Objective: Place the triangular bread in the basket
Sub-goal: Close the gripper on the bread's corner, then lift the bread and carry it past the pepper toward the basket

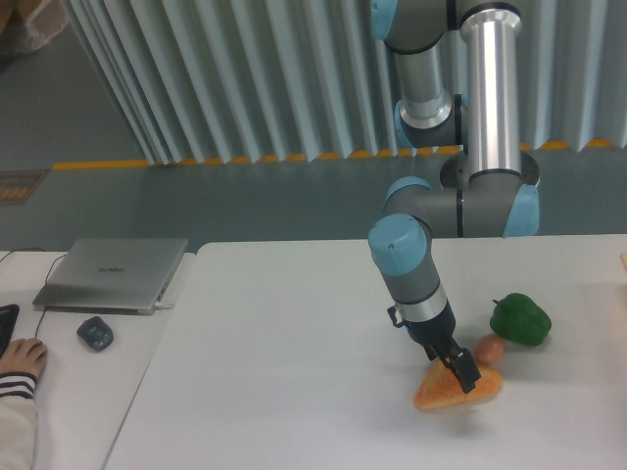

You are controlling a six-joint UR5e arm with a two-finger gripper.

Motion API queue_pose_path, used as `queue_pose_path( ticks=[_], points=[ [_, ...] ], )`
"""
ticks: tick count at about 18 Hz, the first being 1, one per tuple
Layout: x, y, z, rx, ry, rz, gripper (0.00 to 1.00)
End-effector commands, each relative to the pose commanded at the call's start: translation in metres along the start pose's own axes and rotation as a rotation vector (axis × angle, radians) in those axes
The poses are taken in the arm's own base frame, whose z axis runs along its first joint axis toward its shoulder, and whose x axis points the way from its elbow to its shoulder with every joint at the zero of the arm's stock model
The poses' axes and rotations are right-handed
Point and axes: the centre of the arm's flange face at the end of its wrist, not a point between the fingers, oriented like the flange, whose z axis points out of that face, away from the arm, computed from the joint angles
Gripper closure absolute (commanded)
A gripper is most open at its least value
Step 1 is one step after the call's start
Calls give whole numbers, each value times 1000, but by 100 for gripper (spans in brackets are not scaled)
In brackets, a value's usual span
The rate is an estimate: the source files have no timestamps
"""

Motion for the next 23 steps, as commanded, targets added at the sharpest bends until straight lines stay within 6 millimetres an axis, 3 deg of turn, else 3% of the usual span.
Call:
queue_pose_path(
  ticks=[1, 2, 10, 14, 18, 20, 23],
  points=[
    [-1, 1, -2, -1, -2, -6, 46],
    [-1, 2, -4, 0, -5, -7, 57],
    [-10, 13, -18, 35, 4, -25, 85],
    [-22, 24, -29, 54, -2, -53, 86],
    [-58, 60, -72, 123, 73, -119, 86],
    [-69, 79, -79, 150, 94, -112, 86],
    [-80, 116, -90, 132, 122, 32, 85]
  ],
)
